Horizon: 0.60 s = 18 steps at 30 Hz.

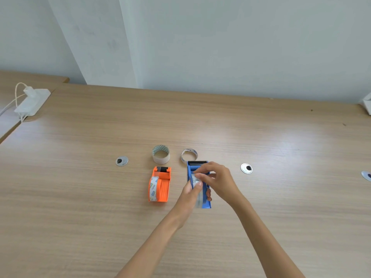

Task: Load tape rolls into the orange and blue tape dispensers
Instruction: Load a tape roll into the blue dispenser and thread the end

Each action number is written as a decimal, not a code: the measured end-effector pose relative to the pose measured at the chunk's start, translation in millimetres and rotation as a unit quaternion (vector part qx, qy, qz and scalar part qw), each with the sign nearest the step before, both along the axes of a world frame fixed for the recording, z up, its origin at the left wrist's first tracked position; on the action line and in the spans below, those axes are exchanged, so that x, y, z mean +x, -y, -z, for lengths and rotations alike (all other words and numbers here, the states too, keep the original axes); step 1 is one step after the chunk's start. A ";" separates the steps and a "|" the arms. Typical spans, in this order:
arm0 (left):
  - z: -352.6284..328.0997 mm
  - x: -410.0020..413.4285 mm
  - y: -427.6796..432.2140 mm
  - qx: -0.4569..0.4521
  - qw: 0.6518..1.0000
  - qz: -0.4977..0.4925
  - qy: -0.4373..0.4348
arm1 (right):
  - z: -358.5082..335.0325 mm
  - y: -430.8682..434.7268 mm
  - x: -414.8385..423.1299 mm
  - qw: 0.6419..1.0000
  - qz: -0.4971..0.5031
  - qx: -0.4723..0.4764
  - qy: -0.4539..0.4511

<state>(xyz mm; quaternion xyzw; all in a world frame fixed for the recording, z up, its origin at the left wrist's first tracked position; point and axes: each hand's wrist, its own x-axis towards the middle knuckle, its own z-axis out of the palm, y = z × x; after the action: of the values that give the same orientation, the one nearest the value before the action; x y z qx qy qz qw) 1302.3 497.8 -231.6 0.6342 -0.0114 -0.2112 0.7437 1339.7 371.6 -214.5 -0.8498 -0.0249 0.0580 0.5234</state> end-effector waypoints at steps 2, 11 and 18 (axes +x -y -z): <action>-0.7 -0.3 -2.2 0.003 1.000 0.013 0.005 | 0.1 0.3 2.0 0.999 -0.005 -0.018 0.027; 0.5 -1.9 -0.1 0.001 0.999 0.029 -0.042 | -0.8 -8.4 3.5 0.996 0.083 0.029 0.012; 6.4 -2.6 1.5 0.007 0.996 -0.017 -0.083 | -0.3 -13.3 -1.3 0.996 0.078 0.044 -0.001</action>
<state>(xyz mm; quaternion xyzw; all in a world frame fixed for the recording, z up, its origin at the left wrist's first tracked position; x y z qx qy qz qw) 1299.7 496.3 -238.0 0.6194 0.0627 -0.2510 0.7412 1338.4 384.9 -214.3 -0.8250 0.0395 0.0171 0.5635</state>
